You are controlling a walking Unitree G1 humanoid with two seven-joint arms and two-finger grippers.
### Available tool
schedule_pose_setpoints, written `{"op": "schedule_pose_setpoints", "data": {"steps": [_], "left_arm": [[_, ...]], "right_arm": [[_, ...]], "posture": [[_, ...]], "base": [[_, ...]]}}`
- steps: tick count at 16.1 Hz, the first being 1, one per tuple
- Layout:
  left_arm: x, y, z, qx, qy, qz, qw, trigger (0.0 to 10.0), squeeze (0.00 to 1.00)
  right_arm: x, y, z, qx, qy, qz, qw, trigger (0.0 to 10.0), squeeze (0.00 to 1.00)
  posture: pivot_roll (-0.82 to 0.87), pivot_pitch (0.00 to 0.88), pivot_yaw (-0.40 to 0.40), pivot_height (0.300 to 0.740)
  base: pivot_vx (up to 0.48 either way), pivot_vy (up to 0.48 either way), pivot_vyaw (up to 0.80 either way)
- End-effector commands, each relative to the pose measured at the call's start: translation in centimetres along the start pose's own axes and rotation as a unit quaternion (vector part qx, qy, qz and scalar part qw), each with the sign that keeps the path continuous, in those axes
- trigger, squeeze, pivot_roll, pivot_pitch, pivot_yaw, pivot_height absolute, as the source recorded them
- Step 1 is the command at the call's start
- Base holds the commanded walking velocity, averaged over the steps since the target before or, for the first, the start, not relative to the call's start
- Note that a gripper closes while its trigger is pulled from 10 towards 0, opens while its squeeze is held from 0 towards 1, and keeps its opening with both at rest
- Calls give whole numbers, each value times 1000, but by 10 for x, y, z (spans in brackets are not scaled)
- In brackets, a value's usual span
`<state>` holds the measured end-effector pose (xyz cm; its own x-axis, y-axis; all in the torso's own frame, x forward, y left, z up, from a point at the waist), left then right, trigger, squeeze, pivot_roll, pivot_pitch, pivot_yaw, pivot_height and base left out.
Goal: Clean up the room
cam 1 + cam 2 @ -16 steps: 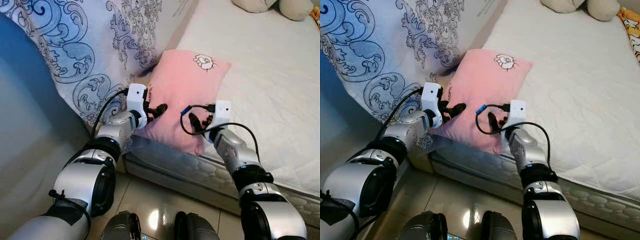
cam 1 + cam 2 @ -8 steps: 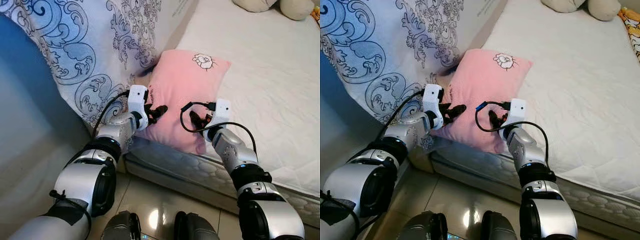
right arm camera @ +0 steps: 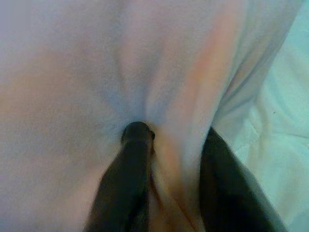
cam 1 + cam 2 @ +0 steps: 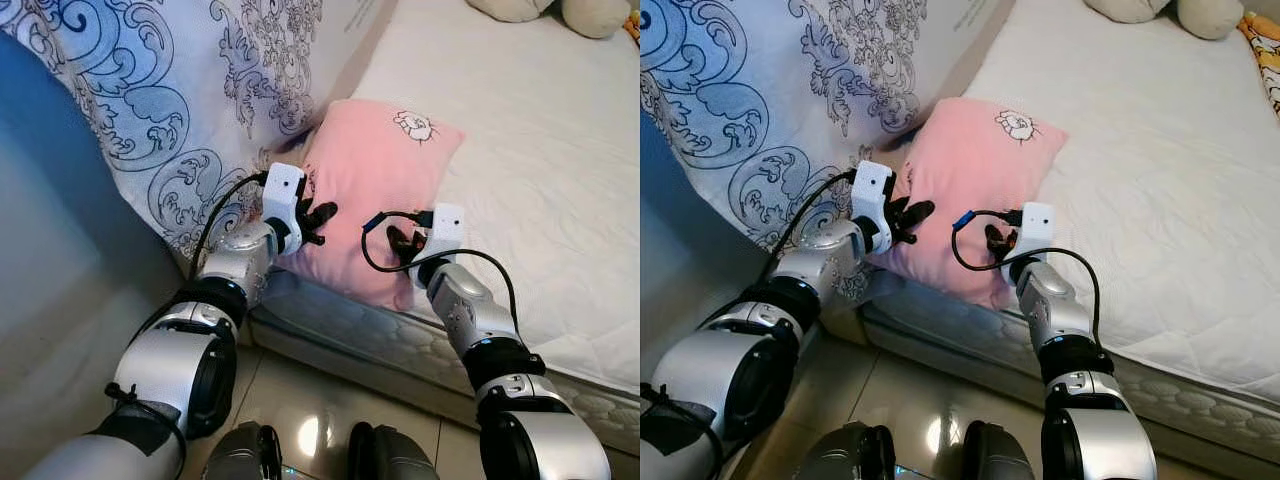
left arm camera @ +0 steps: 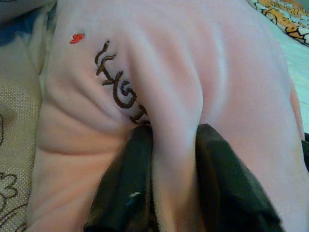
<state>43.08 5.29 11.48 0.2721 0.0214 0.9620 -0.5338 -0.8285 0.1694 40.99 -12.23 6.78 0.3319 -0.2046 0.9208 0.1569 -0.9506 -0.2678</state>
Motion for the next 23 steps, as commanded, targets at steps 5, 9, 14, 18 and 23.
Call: {"op": "schedule_pose_setpoints", "data": {"steps": [5, 9, 14, 18, 23], "left_arm": [[-2, 9, 2, -12, 7, 1, 1000, 0, 0], [15, 8, 0, -3, 60, 53, 997, 0, 0], [45, 35, -5, -42, 141, 115, 982, 0, 0], [95, 56, -24, -37, 246, 148, 957, 0, 0], [141, 70, -44, -48, 318, 169, 932, 0, 0]], "right_arm": [[-6, 1, -1, -6, -7, -13, 1000, 0, 0], [2, -6, -3, -4, 24, -79, 997, 0, 0], [51, 0, -14, -30, 122, -153, 980, 0, 0], [118, 10, -42, -77, 244, -218, 942, 0, 0], [176, 7, -81, -118, 361, -277, 883, 0, 0]], "posture": [[-38, 135, -45, 710], [-31, 92, -38, 710], [-18, 19, -25, 710], [-18, 0, -14, 710], [-31, 0, 5, 710]], "base": [[0, 0, 0], [0, 0, 0], [0, 0, 0], [0, 0, 0], [138, 0, 0]]}}
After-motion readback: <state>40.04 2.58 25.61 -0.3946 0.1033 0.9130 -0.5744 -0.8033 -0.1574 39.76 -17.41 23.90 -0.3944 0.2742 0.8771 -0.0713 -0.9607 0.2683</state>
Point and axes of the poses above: a point about 5 cm out from each wrist's last joint towards the gripper, its own z axis pointing out of the wrist towards the gripper, its own x axis along the axis of the wrist's last joint, y = z × x, the point moved 6 cm from there along z, pointing out of the wrist towards the gripper
